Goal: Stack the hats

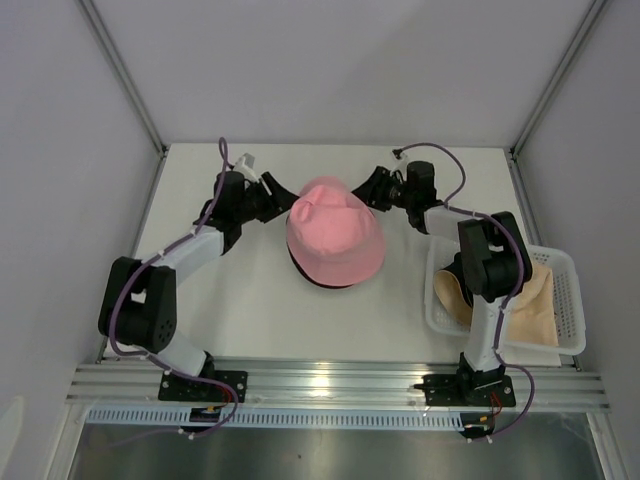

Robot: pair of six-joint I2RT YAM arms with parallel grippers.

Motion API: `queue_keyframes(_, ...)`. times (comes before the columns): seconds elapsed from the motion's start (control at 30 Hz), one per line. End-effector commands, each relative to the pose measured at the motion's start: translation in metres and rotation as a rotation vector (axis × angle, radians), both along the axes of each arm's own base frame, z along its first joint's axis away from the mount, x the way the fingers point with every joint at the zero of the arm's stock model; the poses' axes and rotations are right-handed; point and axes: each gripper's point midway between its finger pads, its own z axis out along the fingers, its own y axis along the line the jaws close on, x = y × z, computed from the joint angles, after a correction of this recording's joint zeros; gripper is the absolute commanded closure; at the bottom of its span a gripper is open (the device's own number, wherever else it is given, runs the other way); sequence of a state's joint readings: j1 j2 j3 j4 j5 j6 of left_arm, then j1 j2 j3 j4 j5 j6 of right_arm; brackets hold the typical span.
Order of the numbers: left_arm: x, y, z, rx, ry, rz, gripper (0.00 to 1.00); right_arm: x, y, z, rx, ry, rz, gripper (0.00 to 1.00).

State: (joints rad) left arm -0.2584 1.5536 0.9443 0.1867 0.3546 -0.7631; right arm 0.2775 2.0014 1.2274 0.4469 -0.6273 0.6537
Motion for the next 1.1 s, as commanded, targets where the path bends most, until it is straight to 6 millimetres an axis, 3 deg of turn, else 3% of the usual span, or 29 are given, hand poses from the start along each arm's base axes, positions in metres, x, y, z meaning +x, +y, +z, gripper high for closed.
queue_keyframes(0.0, 0.007, -0.012, 0.019, -0.059, -0.046, -0.053, 0.44, 0.002, 0.008, 0.006, -0.015, -0.021, 0.044, 0.45)
queue_keyframes(0.1, 0.010, -0.016, 0.018, -0.079, -0.062, -0.068, 0.46, -0.001, 0.012, 0.004, -0.053, -0.027, 0.057, 0.44)
queue_keyframes(0.2, 0.010, -0.017, 0.012, -0.094, -0.056, -0.071, 0.41, -0.003, 0.016, 0.001, -0.083, -0.017, 0.074, 0.48)
queue_keyframes(0.3, 0.010, -0.011, -0.008, -0.070, 0.003, -0.039, 0.30, -0.005, 0.021, -0.001, -0.104, -0.014, 0.080, 0.50)
queue_keyframes(0.47, -0.005, 0.002, -0.041, -0.109, 0.105, -0.006, 0.27, -0.012, 0.022, -0.021, -0.168, 0.030, 0.084, 0.50)
queue_keyframes(0.67, -0.018, -0.010, -0.027, -0.195, 0.043, -0.094, 0.29, -0.016, 0.015, -0.041, -0.214, 0.082, 0.075, 0.45)
queue_keyframes(0.9, -0.033, -0.016, -0.012, -0.282, 0.011, -0.138, 0.29, -0.019, 0.014, -0.042, -0.243, 0.094, 0.058, 0.41)
queue_keyframes(0.97, -0.035, -0.017, -0.009, -0.303, 0.008, -0.142, 0.28, -0.017, 0.012, -0.042, -0.267, 0.088, 0.034, 0.39)
queue_keyframes(1.07, -0.041, -0.010, -0.017, -0.301, 0.042, -0.095, 0.16, -0.011, 0.001, -0.044, -0.317, 0.094, -0.039, 0.30)
